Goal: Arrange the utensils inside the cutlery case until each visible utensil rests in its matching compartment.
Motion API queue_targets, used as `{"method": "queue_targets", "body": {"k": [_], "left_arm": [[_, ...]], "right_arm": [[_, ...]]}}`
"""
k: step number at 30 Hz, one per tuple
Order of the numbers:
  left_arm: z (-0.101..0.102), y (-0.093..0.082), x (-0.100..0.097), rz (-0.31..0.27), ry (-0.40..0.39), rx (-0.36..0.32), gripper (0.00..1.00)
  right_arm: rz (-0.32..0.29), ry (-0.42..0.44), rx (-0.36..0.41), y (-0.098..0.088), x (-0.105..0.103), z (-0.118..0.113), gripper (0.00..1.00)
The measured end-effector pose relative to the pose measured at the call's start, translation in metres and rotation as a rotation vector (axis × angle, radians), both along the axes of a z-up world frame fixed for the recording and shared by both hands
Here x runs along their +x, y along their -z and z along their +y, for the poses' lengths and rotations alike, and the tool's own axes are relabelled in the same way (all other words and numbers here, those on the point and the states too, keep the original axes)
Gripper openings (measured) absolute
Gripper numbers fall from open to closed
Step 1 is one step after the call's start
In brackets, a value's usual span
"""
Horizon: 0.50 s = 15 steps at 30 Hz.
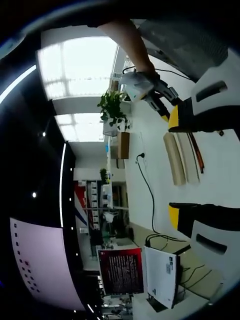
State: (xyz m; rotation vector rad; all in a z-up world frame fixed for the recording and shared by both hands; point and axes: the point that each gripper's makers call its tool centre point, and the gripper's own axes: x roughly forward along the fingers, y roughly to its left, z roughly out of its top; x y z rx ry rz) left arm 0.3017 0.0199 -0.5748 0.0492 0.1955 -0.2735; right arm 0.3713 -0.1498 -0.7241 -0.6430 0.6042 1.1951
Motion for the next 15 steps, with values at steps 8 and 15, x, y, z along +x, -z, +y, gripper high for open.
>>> {"method": "queue_targets", "body": {"k": [8, 15], "left_arm": [[0.0008, -0.001, -0.0002, -0.006, -0.001, 0.003, 0.58], [-0.0047, -0.0002, 0.0049, 0.001, 0.011, 0.009, 0.57]], "right_arm": [[0.01, -0.006, -0.012, 0.0075, 0.0035, 0.0028, 0.35], [0.012, -0.01, -0.012, 0.0107, 0.0061, 0.0059, 0.35]]}}
